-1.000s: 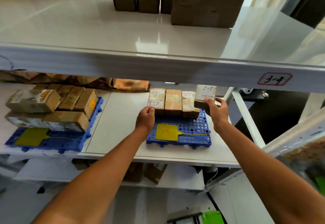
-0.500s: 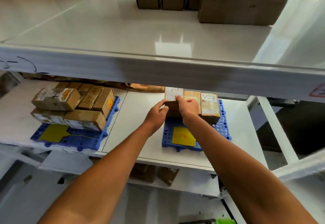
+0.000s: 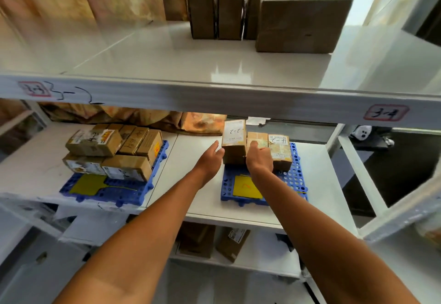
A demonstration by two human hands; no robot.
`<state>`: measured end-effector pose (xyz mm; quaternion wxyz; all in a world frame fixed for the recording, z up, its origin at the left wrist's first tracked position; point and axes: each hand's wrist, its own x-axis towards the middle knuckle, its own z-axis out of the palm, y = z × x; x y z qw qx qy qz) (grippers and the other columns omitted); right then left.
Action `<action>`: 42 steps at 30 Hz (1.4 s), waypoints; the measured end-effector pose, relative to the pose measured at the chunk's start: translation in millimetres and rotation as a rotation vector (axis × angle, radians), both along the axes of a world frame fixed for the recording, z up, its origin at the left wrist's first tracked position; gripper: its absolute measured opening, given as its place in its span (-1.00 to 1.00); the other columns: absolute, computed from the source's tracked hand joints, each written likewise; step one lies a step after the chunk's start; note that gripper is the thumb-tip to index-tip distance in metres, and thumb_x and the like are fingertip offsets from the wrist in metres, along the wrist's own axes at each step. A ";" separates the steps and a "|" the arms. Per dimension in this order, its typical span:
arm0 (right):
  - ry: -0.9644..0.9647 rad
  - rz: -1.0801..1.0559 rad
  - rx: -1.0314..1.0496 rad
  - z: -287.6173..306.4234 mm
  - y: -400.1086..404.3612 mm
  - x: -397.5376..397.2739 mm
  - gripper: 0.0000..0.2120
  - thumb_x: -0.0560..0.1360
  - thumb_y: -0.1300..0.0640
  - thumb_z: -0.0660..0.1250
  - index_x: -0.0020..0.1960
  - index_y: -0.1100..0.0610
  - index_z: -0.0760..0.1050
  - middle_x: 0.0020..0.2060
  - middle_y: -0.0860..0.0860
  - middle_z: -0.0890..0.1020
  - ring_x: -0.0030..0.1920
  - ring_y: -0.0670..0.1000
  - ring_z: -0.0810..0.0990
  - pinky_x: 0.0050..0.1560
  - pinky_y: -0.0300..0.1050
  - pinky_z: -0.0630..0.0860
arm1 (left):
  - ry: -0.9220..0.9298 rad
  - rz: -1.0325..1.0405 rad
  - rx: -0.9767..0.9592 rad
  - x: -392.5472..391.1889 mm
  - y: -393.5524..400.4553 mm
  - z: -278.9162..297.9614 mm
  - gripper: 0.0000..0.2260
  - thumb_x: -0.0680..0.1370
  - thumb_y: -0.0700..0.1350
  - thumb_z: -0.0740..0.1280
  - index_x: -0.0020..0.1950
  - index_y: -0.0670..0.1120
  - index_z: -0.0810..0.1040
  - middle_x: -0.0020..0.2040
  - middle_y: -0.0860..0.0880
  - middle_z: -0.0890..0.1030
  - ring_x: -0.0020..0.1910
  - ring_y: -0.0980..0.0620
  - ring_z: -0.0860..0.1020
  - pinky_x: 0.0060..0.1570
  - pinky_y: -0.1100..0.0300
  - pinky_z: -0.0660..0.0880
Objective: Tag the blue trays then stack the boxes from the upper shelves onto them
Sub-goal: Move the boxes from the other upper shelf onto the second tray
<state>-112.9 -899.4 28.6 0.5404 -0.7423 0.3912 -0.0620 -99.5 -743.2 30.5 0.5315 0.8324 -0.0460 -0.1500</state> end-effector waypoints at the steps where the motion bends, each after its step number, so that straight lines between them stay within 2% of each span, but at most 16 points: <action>1: -0.006 -0.011 -0.010 7.3 0.8 -11.6 -0.41 0.60 -0.23 0.09 0.39 0.19 0.43 0.21 0.18 0.60 0.11 0.19 0.56 0.13 0.07 0.48 | -0.012 -0.011 0.009 -6.8 4.2 5.1 -0.48 0.70 0.07 0.06 0.65 -0.02 0.13 0.64 -0.04 0.20 0.60 -0.03 0.18 0.45 0.12 0.15; 4: 0.032 0.023 -0.096 27.1 4.1 -50.2 -0.44 0.67 -0.16 0.02 0.43 0.23 0.41 0.30 0.23 0.56 0.22 0.24 0.55 0.11 0.05 0.39 | -0.038 -0.027 0.047 -31.0 20.4 21.0 -0.49 0.70 0.10 0.04 0.64 -0.01 0.17 0.63 -0.05 0.22 0.59 -0.05 0.20 0.47 0.09 0.15; 6: 0.065 0.095 -0.152 46.1 10.6 -81.4 -0.41 0.70 -0.15 -0.04 0.43 0.27 0.43 0.33 0.26 0.55 0.26 0.26 0.54 0.11 0.03 0.36 | -0.091 -0.038 0.138 -50.8 36.0 37.0 -0.49 0.70 0.13 0.02 0.62 -0.01 0.21 0.62 -0.07 0.24 0.58 -0.09 0.23 0.49 0.03 0.16; 9: 0.077 0.184 -0.250 78.8 30.7 -132.7 -0.33 0.71 -0.20 -0.10 0.37 0.30 0.48 0.28 0.29 0.59 0.25 0.27 0.58 0.29 0.06 0.47 | -0.209 -0.088 0.329 -85.6 63.9 67.2 -0.47 0.68 0.17 -0.04 0.58 -0.04 0.28 0.59 -0.15 0.31 0.53 -0.19 0.31 0.46 -0.04 0.22; 12: 0.095 0.241 -0.384 110.2 56.3 -186.5 -0.32 0.71 -0.21 -0.14 0.41 0.27 0.46 0.32 0.28 0.58 0.32 0.28 0.54 0.35 0.09 0.44 | -0.344 -0.136 0.421 -132.7 95.6 103.9 -0.48 0.65 0.23 -0.07 0.57 0.11 0.27 0.60 -0.10 0.30 0.52 -0.18 0.32 0.42 -0.05 0.26; 14: 0.104 0.270 -0.463 130.2 75.5 -219.2 -0.28 0.70 -0.23 -0.15 0.40 0.28 0.49 0.34 0.27 0.57 0.33 0.26 0.53 0.32 0.07 0.41 | -0.382 -0.155 0.421 -163.1 118.3 128.8 -0.48 0.67 0.21 -0.07 0.61 0.11 0.21 0.63 -0.06 0.22 0.57 -0.15 0.25 0.47 -0.04 0.21; 17: 0.084 0.329 -0.581 157.7 100.4 -257.3 -0.30 0.71 -0.22 -0.14 0.35 0.26 0.54 0.33 0.26 0.58 0.30 0.24 0.56 0.23 0.04 0.43 | -0.397 -0.175 0.424 -198.0 142.8 160.9 -0.48 0.70 0.13 -0.07 0.63 0.00 0.19 0.65 -0.10 0.16 0.60 -0.15 0.16 0.51 -0.02 0.14; 21: 0.003 0.334 -0.674 198.0 120.6 -285.5 -0.37 0.71 -0.21 -0.06 0.35 0.23 0.53 0.33 0.25 0.59 0.30 0.25 0.56 0.21 0.06 0.45 | -0.452 -0.122 0.376 -228.3 160.3 204.1 -0.48 0.70 0.15 -0.06 0.63 0.02 0.18 0.64 -0.12 0.19 0.56 -0.19 0.25 0.51 -0.12 0.21; 23: -0.056 0.315 -0.710 215.0 124.6 -293.5 -0.43 0.70 -0.16 -0.02 0.27 0.22 0.57 0.26 0.24 0.63 0.24 0.25 0.59 0.12 0.05 0.46 | -0.475 -0.079 0.325 -235.3 161.9 225.3 -0.54 0.71 0.08 -0.02 0.57 -0.04 0.29 0.59 -0.17 0.27 0.50 -0.22 0.32 0.45 -0.15 0.29; 26: -0.120 0.271 -0.776 236.8 121.3 -297.1 -0.48 0.71 -0.12 -0.01 0.25 0.23 0.57 0.22 0.24 0.64 0.20 0.26 0.61 0.07 0.04 0.50 | -0.522 -0.056 0.269 -237.5 155.4 253.3 -0.58 0.69 0.09 -0.02 0.41 -0.03 0.44 0.48 -0.19 0.42 0.40 -0.21 0.41 0.38 -0.07 0.35; 29: -0.217 0.157 -0.797 253.8 110.1 -286.5 -0.49 0.70 -0.16 0.06 0.31 0.20 0.54 0.24 0.20 0.64 0.23 0.24 0.61 0.01 0.01 0.40 | -0.640 -0.067 0.315 -225.9 143.1 266.6 -0.50 0.68 0.19 -0.05 0.52 0.04 0.38 0.53 -0.10 0.42 0.45 -0.17 0.41 0.37 -0.01 0.33; 33: -0.320 0.161 -0.939 268.3 86.8 -254.3 -0.63 0.70 -0.05 0.13 0.29 0.15 0.55 0.21 0.14 0.60 0.20 0.22 0.63 -0.04 -0.03 0.48 | -0.634 -0.087 0.343 -194.8 115.6 279.5 -0.45 0.67 0.22 -0.05 0.58 0.00 0.31 0.56 -0.10 0.38 0.48 -0.16 0.39 0.40 -0.05 0.31; 37: -0.483 0.082 -0.805 282.4 43.1 -205.2 -0.50 0.66 -0.04 0.23 0.53 0.15 0.34 0.42 0.15 0.51 0.34 0.18 0.57 0.22 0.06 0.51 | -0.629 -0.080 0.294 -147.0 76.5 285.5 -0.45 0.66 0.24 0.04 0.57 0.00 0.33 0.55 -0.11 0.39 0.49 -0.16 0.39 0.43 -0.04 0.31; 40: -0.567 0.075 -0.817 291.0 3.7 -163.2 -0.44 0.62 -0.06 0.31 0.55 0.10 0.29 0.41 0.13 0.51 0.36 0.17 0.55 0.25 0.07 0.50 | -0.691 -0.044 0.298 -106.8 42.0 289.1 -0.48 0.65 0.21 0.12 0.55 0.00 0.39 0.49 -0.12 0.47 0.43 -0.15 0.46 0.35 0.02 0.38; 42: -0.579 0.073 -0.783 297.6 -23.6 -137.0 -0.36 0.57 -0.06 0.37 0.57 0.07 0.23 0.43 0.12 0.47 0.40 0.17 0.49 0.29 0.09 0.48 | -0.655 -0.046 0.275 -82.5 19.8 295.0 -0.46 0.63 0.22 0.16 0.56 0.01 0.36 0.49 -0.09 0.47 0.44 -0.14 0.45 0.34 0.05 0.38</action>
